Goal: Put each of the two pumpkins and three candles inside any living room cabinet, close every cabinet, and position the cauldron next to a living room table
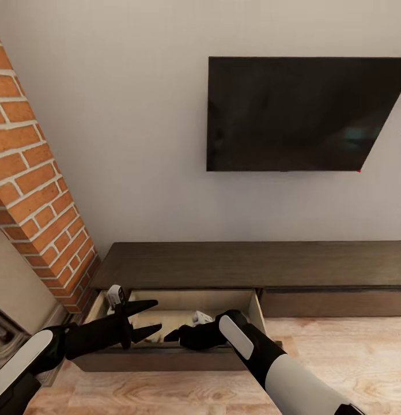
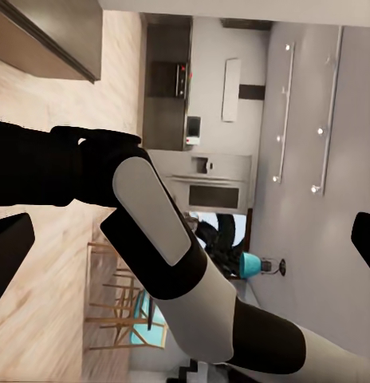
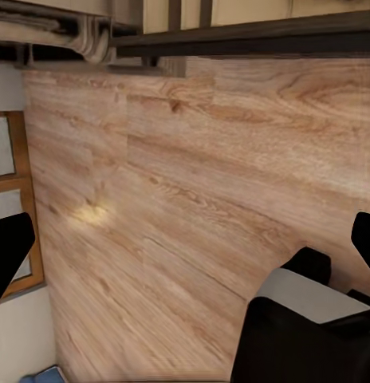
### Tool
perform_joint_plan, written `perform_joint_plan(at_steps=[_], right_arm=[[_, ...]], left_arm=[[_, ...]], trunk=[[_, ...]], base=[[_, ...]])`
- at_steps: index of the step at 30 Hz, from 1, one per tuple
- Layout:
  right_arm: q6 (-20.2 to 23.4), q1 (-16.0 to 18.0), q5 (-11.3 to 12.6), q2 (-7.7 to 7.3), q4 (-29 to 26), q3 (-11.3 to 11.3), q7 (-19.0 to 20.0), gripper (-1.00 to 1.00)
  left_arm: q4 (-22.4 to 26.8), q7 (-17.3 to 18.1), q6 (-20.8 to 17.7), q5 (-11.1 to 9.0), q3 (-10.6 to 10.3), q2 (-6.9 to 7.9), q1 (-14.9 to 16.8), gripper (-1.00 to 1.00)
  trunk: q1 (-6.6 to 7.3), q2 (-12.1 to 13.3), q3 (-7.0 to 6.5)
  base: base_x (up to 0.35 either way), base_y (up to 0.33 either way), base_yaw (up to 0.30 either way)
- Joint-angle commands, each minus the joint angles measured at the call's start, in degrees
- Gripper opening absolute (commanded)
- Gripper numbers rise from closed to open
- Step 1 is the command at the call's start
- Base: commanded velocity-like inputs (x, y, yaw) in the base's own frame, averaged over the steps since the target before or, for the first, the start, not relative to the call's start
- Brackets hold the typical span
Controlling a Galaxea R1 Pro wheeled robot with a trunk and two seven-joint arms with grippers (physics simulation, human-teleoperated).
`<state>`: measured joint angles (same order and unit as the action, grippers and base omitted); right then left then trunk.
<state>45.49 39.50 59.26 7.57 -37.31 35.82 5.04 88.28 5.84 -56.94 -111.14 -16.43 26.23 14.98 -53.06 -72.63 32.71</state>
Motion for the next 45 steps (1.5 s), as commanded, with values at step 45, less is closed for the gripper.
perform_joint_plan(at_steps=[45], right_arm=[[0.1,0.0,-0.4,-0.24,0.1,0.0,0.7,1.0]], left_arm=[[0.0,0.5,0.0,0.7,-0.1,0.05,0.0,1.0]], trunk=[[8.61,15.6,-6.96]], base=[[-0.189,0.0,-0.004]])
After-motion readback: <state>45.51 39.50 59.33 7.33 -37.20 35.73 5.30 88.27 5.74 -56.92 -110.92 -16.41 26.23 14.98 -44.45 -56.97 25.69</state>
